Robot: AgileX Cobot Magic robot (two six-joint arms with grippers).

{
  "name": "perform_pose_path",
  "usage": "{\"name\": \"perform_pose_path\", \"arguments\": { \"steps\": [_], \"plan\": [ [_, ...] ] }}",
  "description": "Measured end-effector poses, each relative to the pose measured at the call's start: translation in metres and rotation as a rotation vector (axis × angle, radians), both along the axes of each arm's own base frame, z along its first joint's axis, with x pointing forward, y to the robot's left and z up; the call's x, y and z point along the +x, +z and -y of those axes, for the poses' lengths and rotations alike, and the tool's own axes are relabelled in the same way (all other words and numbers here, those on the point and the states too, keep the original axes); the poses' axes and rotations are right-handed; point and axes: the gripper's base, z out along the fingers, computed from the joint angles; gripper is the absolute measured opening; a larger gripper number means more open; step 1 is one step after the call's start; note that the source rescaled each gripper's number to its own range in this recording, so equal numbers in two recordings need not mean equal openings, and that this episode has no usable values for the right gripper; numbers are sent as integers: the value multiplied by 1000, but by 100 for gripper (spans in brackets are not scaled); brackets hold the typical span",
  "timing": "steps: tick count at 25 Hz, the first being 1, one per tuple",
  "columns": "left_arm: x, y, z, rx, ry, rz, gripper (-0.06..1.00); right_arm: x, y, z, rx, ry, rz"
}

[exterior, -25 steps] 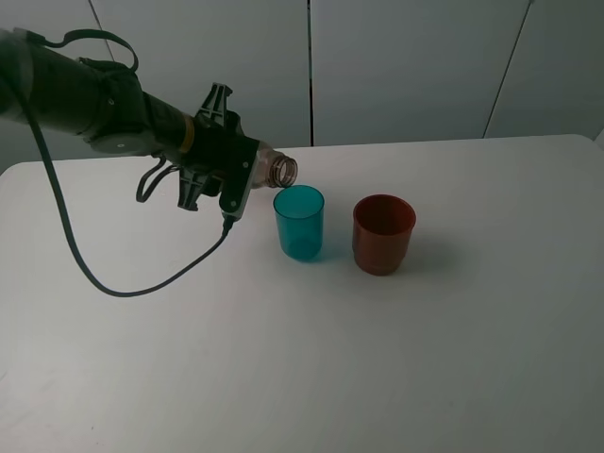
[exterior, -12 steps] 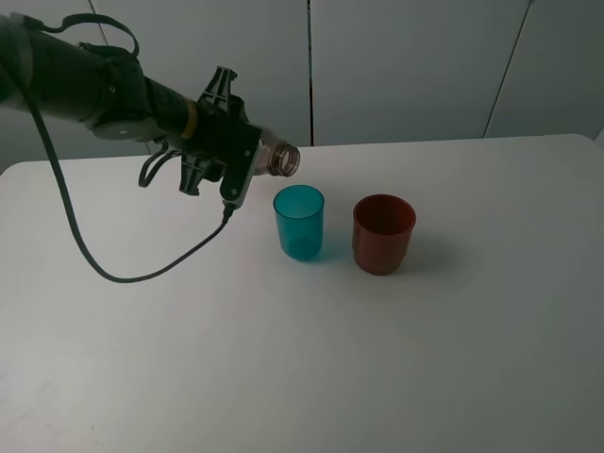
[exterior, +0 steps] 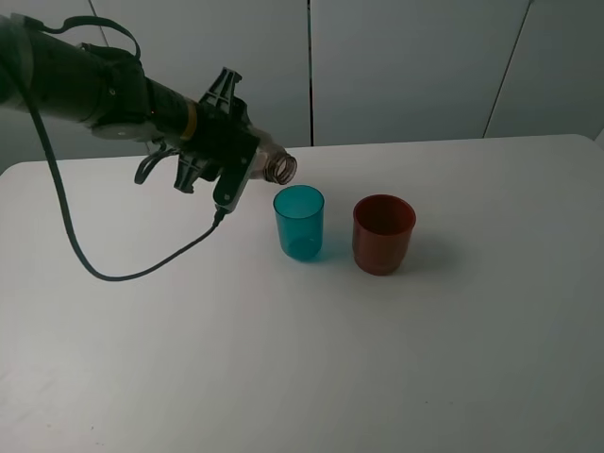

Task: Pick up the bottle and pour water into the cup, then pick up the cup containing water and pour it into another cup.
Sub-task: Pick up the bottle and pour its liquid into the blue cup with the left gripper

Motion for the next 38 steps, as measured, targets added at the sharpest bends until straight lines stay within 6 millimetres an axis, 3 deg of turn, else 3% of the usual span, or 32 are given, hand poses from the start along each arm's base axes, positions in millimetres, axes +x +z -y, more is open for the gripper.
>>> {"name": "perform_pose_path", "arguments": {
  "steps": [38],
  "plan": [
    [0,1,1,83,-90,45,1,0,0,0,0,0,0]
  ]
}}
